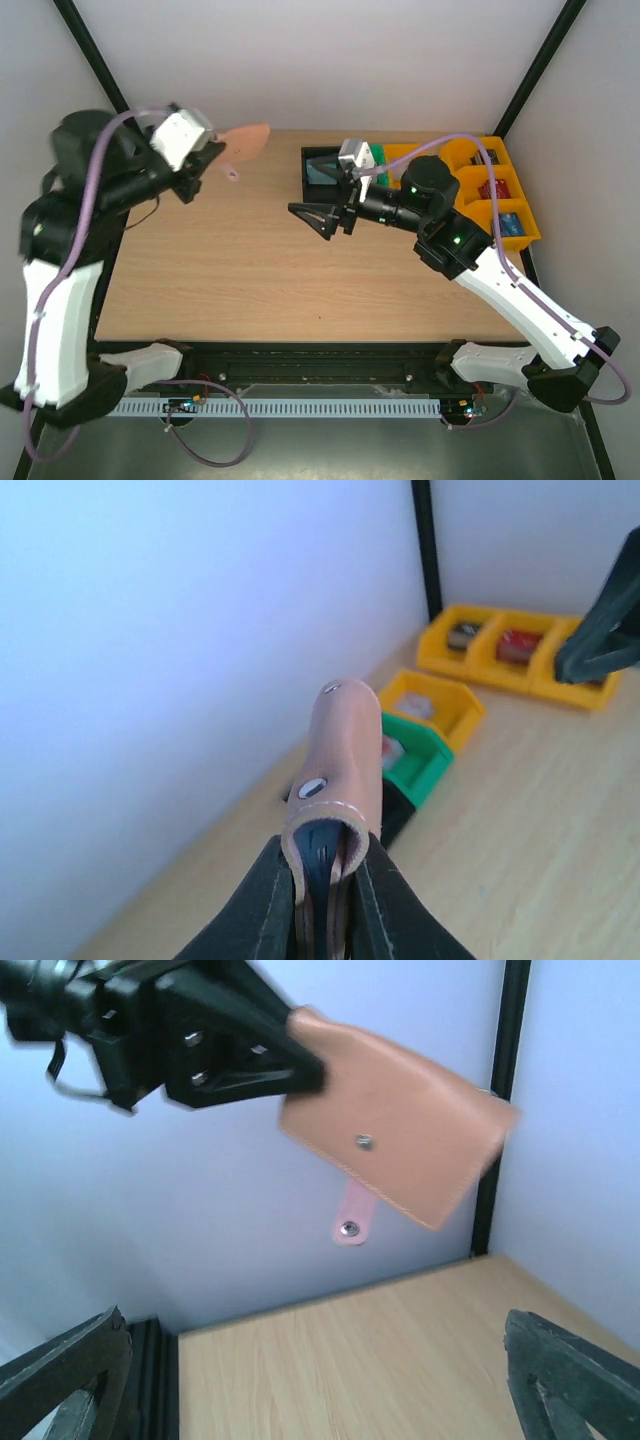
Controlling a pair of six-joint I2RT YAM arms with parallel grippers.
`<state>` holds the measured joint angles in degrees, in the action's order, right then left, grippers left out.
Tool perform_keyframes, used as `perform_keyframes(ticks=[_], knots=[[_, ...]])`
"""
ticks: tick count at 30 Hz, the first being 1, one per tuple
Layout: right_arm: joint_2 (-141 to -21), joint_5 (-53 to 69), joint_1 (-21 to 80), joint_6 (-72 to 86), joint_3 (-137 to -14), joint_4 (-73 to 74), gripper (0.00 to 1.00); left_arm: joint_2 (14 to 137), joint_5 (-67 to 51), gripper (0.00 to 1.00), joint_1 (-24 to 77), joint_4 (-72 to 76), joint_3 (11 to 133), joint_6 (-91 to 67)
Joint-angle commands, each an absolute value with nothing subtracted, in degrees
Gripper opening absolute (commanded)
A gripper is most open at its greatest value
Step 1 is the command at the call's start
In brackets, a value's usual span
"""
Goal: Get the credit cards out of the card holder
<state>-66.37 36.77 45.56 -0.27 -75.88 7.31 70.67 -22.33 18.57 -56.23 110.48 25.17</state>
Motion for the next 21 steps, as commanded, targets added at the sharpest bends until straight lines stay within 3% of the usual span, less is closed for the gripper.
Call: perform_keyframes(ticks=[1, 6, 12, 16, 21], knots=[[-65.7, 37.7, 45.6, 8.7, -76.3, -8.3, 0.99, 59.6, -16.1, 0.02, 18.6, -46.9, 108.4, 15.2], [-67.9, 45.2, 45.5, 16.6, -76.5, -18.3, 0.99, 44.2, -24.7, 0.02, 18.6, -28.8, 88.1, 3.8], [-71.8, 53.2, 46.7, 23.9, -74.1, -30.2, 0.99, 36.3, -44.8, 0.02, 16.0, -11.3, 69.7, -10.3], [-73.8, 60.7, 49.3, 20.6, -74.9, -29.2, 0.99, 34.6, -49.9, 0.02, 15.6, -0.4, 63.4, -18.2], [-72.5, 60.2, 49.5, 13.0, -74.3, -21.5, 0.99, 32.3, -52.1, 0.02, 15.6, 5.2, 58.4, -20.9]])
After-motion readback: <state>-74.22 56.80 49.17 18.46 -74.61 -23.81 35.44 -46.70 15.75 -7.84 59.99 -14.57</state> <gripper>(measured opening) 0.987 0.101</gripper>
